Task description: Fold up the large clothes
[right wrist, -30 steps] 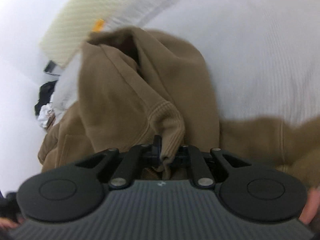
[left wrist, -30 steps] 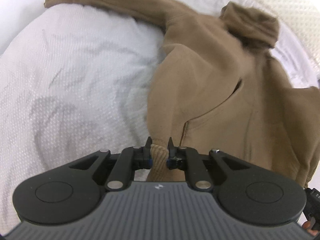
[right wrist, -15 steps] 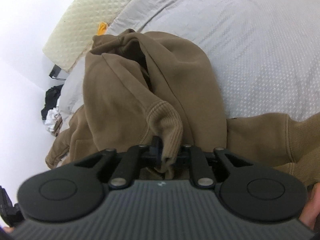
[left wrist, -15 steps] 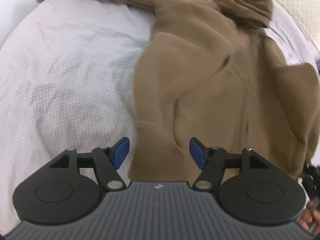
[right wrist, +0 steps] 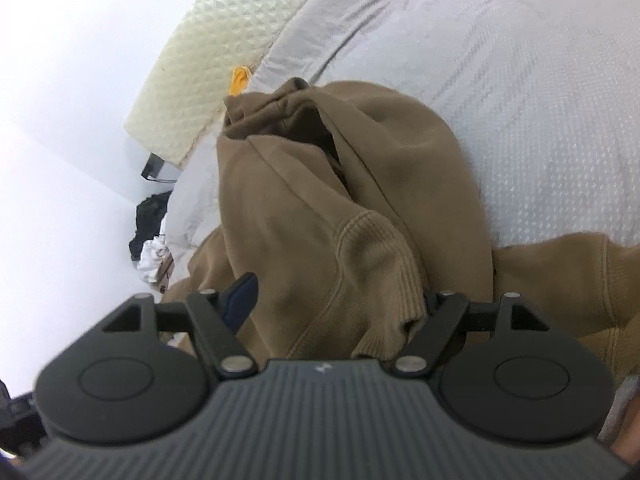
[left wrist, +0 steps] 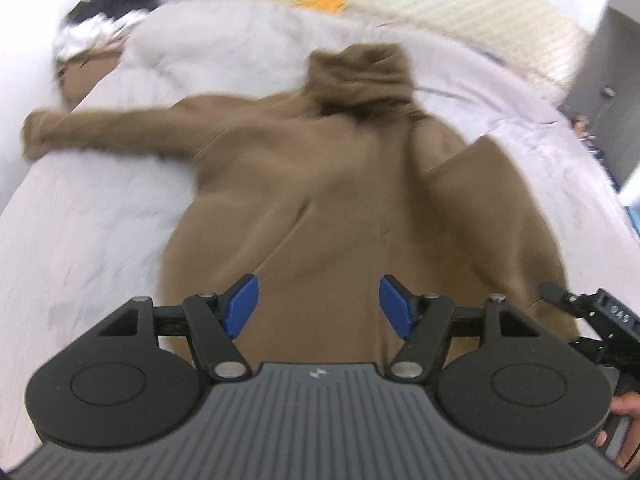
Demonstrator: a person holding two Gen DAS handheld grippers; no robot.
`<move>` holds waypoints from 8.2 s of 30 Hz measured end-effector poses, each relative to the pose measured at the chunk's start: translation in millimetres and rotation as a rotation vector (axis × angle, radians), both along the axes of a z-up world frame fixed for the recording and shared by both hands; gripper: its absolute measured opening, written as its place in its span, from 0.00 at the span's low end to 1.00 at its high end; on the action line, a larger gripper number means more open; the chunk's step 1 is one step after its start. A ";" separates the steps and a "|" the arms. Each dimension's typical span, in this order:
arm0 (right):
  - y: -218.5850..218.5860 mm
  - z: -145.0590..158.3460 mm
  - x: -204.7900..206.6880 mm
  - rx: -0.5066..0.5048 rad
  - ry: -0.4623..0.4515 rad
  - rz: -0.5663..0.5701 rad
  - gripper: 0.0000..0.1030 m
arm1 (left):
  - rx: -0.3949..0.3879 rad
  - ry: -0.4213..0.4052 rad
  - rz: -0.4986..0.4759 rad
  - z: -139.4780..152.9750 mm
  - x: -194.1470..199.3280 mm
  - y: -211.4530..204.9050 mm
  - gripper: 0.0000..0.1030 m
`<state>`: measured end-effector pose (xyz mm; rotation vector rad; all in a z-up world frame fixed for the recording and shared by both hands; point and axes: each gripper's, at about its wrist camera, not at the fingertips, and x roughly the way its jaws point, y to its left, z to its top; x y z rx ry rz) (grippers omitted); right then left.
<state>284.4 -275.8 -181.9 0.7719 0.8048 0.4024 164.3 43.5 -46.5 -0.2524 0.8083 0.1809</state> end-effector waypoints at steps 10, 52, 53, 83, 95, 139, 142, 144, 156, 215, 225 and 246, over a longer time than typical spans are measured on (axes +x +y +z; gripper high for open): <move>-26.0 18.2 0.3 -0.106 -0.098 -0.097 0.76 | -0.002 -0.063 -0.092 -48.2 61.9 -49.2 0.70; 39.5 -17.1 50.3 -0.389 -0.013 0.107 0.85 | -0.227 -0.149 -0.050 -120.0 57.5 -19.6 0.70; 40.5 -17.7 48.6 -0.396 -0.015 0.110 0.85 | -0.244 -0.163 -0.049 -118.6 56.3 -17.7 0.70; 8.6 -25.7 71.0 -0.544 0.050 -0.084 0.82 | -0.127 0.013 -0.099 -142.2 76.0 -42.4 0.71; 12.5 -26.9 65.8 -0.446 0.094 -0.010 0.83 | -0.173 0.024 -0.067 -144.1 80.7 -33.8 0.71; -36.3 130.2 229.0 -1.147 -0.404 -0.330 0.22 | -0.365 -0.064 -0.011 -146.4 84.6 -7.2 0.71; -54.8 81.0 238.5 -1.090 -0.294 -0.390 0.23 | -0.361 -0.051 -0.028 -153.7 90.1 -7.2 0.71; -73.2 44.0 239.1 -1.030 -0.185 -0.404 0.24 | -0.358 -0.044 -0.043 -157.4 92.8 -7.7 0.71; -172.9 -4.8 149.6 -0.328 -0.017 -0.441 0.76 | -0.369 -0.047 -0.048 -154.9 94.4 -4.0 0.71; -400.1 20.7 295.0 -0.785 0.089 -0.754 0.09 | -0.155 -0.057 -0.117 -142.5 106.8 -37.0 0.73; -415.8 -56.9 287.2 -0.715 0.188 -0.741 0.17 | -0.163 -0.004 -0.098 -152.4 121.0 -35.7 0.73; -191.4 55.1 124.5 -0.431 0.056 -0.197 0.70 | -0.219 -0.102 -0.066 -106.4 58.6 -17.7 0.73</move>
